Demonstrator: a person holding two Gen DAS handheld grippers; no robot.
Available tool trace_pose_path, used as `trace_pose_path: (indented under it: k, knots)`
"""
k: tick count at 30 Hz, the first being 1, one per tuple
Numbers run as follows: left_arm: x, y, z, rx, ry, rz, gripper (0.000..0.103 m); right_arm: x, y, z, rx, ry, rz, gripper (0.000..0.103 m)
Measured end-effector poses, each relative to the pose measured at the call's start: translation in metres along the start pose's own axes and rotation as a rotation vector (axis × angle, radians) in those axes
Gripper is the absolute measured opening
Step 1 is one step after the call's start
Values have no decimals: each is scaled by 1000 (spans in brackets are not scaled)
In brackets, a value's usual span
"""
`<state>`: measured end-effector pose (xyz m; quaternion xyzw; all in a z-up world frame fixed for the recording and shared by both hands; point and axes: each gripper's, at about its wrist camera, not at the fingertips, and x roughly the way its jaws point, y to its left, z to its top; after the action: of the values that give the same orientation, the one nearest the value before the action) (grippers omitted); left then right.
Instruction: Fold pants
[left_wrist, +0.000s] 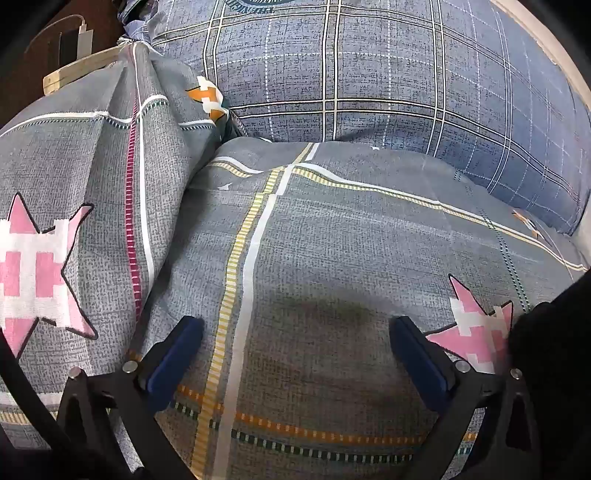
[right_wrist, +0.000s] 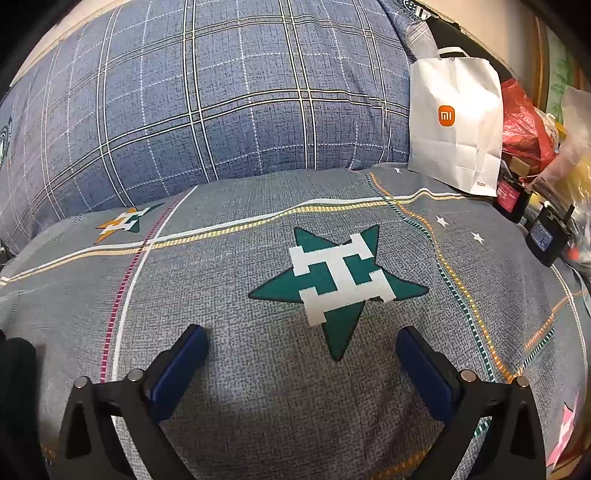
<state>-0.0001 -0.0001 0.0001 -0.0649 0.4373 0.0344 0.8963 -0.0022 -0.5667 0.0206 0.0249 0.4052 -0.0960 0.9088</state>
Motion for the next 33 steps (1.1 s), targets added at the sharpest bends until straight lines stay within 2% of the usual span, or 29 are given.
trace_pose_path:
  k: [33]
  knots:
    - [0, 5, -4, -4, 2, -3, 102, 0, 0, 0, -2, 1, -2, 103]
